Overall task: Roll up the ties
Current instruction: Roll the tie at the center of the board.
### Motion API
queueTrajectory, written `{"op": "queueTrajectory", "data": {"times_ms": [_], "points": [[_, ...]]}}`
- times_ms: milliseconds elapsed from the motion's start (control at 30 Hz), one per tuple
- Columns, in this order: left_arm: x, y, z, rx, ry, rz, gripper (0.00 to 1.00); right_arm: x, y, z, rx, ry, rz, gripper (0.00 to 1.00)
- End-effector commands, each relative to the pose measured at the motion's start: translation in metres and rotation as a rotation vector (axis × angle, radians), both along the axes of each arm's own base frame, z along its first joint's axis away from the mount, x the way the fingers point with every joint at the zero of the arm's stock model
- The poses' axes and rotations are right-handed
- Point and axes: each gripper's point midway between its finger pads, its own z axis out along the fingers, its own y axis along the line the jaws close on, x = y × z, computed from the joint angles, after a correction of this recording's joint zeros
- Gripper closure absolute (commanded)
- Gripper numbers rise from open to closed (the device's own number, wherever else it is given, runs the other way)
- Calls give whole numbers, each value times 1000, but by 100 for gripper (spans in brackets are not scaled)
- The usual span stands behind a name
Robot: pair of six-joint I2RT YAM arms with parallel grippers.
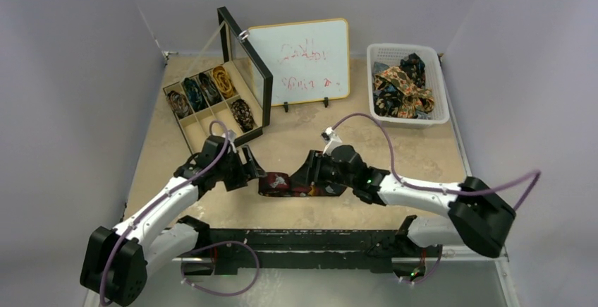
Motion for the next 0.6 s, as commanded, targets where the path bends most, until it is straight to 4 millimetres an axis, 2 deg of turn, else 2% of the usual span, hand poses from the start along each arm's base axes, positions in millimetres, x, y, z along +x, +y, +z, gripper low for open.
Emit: {"op": "queueTrajectory", "data": {"times_ms": [0,33,100,200,433,567], "points": [[7,-7,2,-40,-44,-28,26,-3,28,10,117,131,18,48],[8,-8,1,-44,-43,-33,27,-4,31,4,117,158,22,52],[7,-9,-1,-49,-36,-38,27,-2,36,-6,104,179,31,53],[8,-10,-3,-53,-37,-45,29,3,39,-13,91,188,29,53],[9,-10,-7,-50,-33,-57,31,22,33,-29,76,213,2,52],[10,-11,-7,-55,-41,-72,34,23,37,-38,73,235,44,53]]}}
